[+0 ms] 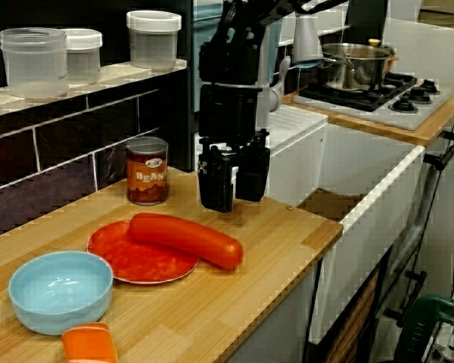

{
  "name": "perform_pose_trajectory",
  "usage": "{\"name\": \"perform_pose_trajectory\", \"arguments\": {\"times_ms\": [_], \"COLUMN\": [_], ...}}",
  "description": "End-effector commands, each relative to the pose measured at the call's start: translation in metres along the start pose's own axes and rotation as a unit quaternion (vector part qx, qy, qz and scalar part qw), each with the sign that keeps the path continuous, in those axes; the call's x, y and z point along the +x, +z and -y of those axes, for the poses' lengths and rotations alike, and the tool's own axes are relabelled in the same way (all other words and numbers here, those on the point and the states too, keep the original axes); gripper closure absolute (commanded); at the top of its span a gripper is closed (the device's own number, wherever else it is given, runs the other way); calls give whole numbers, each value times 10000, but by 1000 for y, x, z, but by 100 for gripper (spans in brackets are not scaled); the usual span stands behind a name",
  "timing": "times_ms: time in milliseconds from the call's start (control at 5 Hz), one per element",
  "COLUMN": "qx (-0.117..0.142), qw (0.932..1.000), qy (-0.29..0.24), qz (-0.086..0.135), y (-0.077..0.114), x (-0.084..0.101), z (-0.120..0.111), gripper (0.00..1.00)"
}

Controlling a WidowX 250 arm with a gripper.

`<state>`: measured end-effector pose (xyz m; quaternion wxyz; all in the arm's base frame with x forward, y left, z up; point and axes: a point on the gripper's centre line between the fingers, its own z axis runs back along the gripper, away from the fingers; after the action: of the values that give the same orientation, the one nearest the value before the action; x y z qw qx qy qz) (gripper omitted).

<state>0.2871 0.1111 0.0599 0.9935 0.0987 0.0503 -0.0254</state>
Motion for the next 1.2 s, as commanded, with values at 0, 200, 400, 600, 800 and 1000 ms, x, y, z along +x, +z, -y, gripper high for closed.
{"name": "perform_pose_trajectory", "arguments": {"times_ms": [0,200,400,600,800,1000], "qx": [35,35,-12,-36,-46,-75], "qw": [9998,9999,9997,9995,9992,9991], "qy": [162,160,114,126,203,218], "qz": [70,-23,-195,-288,-354,-364], "y": [11,9,4,3,2,3], "x": [7,7,7,7,9,9], "z": [-25,-31,-33,-37,-42,-45], "gripper": [0,0,0,0,0,0]}}
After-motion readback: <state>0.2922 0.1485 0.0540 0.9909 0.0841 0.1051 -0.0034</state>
